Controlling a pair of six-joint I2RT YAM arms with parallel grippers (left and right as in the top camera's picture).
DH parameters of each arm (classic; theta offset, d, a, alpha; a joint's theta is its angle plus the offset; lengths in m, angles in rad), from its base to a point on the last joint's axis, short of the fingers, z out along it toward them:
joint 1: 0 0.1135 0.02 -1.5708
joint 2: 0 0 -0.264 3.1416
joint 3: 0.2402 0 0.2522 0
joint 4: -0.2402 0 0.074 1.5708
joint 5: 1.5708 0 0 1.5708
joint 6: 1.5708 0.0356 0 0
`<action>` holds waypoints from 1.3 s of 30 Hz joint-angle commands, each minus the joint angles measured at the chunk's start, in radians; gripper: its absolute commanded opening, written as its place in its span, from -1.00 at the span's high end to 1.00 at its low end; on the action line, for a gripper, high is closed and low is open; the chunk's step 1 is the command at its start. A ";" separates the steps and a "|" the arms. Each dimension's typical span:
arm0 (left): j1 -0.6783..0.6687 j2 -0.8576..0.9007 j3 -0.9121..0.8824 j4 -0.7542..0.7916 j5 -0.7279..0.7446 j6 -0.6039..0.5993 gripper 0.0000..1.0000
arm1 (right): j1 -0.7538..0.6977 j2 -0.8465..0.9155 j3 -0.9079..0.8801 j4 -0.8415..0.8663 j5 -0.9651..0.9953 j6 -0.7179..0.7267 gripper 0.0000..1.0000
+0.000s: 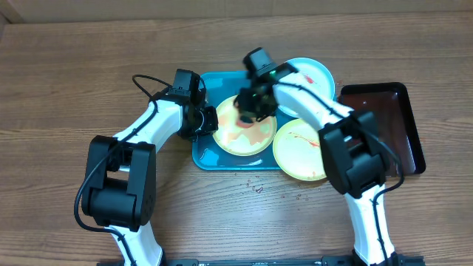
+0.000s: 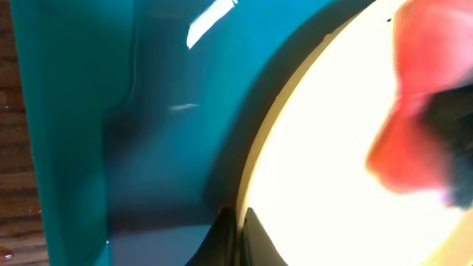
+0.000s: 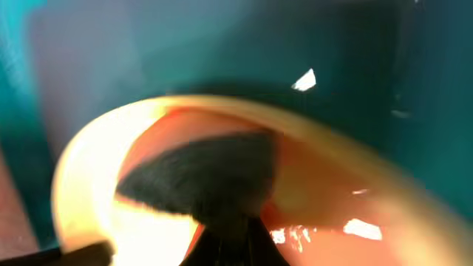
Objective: Clean dirty plates on tray and stack at the side
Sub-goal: 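Scrub the yellow plate with the sponge in circles, right gripper, then keep scrubbing the sauce across the yellow plate with the sponge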
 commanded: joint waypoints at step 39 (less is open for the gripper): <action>-0.008 0.005 -0.006 0.018 0.001 0.042 0.92 | 0.013 0.027 0.049 -0.076 0.396 -0.226 0.93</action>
